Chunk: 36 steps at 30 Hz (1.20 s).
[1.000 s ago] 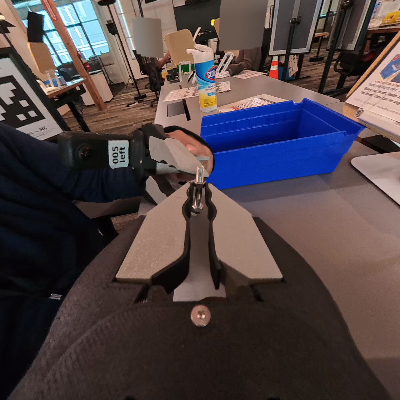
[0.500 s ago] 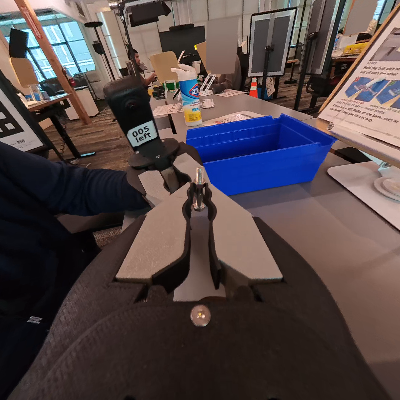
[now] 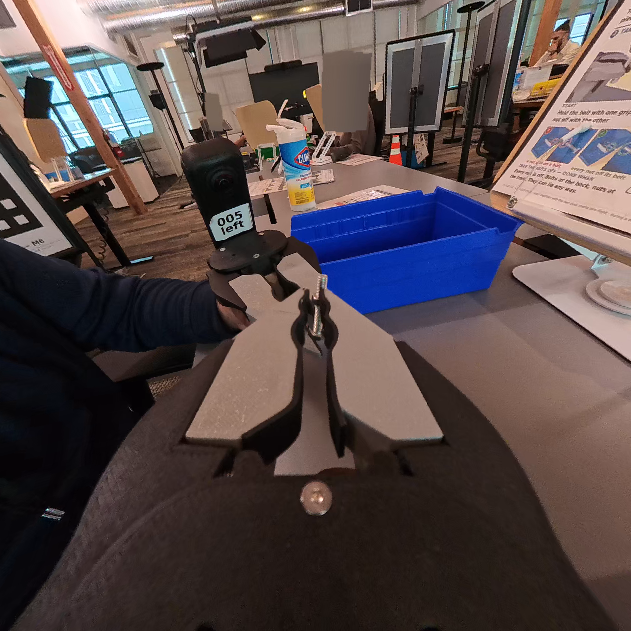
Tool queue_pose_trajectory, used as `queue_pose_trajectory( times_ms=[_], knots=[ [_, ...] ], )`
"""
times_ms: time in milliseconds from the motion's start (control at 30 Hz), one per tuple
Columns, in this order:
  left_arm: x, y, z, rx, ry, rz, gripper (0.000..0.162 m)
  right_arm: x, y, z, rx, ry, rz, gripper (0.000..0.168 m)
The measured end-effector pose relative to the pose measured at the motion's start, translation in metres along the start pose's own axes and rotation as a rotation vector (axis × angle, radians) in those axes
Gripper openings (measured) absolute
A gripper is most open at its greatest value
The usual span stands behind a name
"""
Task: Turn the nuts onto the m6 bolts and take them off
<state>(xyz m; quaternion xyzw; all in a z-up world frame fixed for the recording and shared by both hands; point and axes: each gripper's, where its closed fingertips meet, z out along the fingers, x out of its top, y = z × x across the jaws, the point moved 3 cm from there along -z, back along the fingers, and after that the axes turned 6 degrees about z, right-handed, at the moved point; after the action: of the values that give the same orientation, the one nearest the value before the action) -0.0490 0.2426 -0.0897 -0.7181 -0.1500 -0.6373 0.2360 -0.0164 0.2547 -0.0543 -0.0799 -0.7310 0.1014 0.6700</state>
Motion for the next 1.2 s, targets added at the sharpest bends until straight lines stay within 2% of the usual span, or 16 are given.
queue_pose_trajectory(
  times_ms=[67, 167, 233, 400, 600, 700, 933, 1200],
  knots=[
    [-0.001, 0.0, 0.001, 0.006, -0.016, 0.012, 0.007, -0.002, 0.0, 0.001, -0.016, -0.011, -0.013, 0.006],
    [-0.003, 0.001, 0.001, 0.0, -0.025, 0.021, 0.007, -0.003, 0.004, 0.004, -0.054, -0.023, -0.016, 0.022],
    [-0.004, 0.002, 0.002, -0.004, -0.034, 0.03, 0.007, -0.006, 0.002, 0.005, -0.052, -0.044, -0.027, 0.006],
    [-0.006, -0.002, 0.001, 0.001, -0.047, 0.011, 0.008, -0.006, 0.005, 0.006, -0.112, -0.058, -0.072, 0.006],
    [-0.002, -0.001, 0.0, -0.022, -0.003, -0.024, 0.009, -0.008, 0.005, 0.005, -0.094, -0.07, -0.052, 0.006],
    [0.0, -0.002, -0.003, -0.025, 0.004, -0.03, 0.004, -0.011, 0.002, 0.007, -0.082, -0.08, -0.061, 0.006],
    [-0.002, -0.004, -0.004, -0.024, -0.019, -0.029, 0.002, -0.01, 0.002, 0.007, -0.077, -0.076, -0.053, 0.005],
    [0.002, -0.006, -0.006, -0.015, 0.005, -0.061, 0.002, -0.007, 0.008, 0.007, -0.13, -0.042, -0.043, 0.033]
  ],
)
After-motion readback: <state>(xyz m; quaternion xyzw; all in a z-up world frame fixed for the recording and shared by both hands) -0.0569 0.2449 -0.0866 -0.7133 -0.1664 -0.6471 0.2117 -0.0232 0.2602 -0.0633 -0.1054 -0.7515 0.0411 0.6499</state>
